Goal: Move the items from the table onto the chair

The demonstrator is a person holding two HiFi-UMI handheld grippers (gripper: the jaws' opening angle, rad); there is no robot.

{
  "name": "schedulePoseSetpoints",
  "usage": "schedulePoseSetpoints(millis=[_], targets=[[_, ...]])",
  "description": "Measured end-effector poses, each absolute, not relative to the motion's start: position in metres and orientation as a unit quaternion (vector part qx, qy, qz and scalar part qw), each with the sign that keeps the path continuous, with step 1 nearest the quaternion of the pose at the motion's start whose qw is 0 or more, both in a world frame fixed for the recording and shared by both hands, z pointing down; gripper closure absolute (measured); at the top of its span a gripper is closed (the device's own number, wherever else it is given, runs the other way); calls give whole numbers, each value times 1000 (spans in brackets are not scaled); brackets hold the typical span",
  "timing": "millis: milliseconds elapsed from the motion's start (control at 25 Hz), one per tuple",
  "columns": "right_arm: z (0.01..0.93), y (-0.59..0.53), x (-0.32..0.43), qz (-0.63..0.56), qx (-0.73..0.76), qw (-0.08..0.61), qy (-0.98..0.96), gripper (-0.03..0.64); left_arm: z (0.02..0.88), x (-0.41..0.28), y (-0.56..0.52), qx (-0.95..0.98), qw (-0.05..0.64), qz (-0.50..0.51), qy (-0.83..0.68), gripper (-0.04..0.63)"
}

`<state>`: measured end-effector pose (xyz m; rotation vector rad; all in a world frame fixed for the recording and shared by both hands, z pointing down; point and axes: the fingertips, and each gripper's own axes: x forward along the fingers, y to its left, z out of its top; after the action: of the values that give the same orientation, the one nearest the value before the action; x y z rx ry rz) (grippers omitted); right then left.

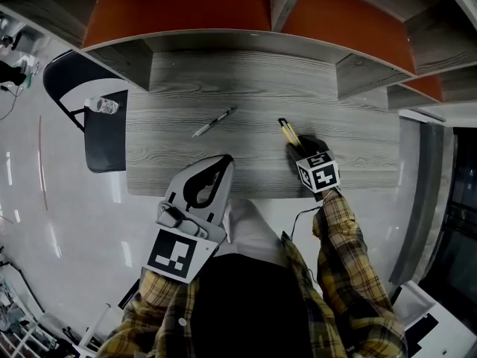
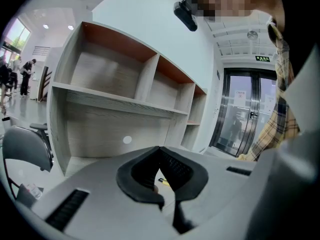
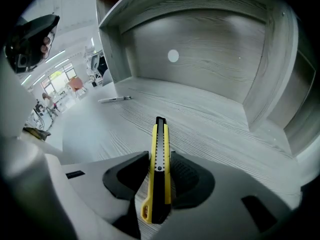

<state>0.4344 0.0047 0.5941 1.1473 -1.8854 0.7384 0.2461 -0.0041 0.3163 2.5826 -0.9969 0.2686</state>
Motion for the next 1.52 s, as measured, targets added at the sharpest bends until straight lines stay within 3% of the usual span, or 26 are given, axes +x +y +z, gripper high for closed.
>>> schedulePoseSetpoints(millis=[360,800,1120,1520], targets=[[592,5,436,284,462,402,-738,490,308,242,0,911,171,89,-365,592],[526,-6,384,291,473,305,-774,491,299,203,3,895,165,68,-409,592],[467,-18,278,256,416,274,-829,491,295,136,9,876,171,47,-448,592],[443,-14,73,248,340,254,-871,491,295,-21,9,847,184,33,-498,592]])
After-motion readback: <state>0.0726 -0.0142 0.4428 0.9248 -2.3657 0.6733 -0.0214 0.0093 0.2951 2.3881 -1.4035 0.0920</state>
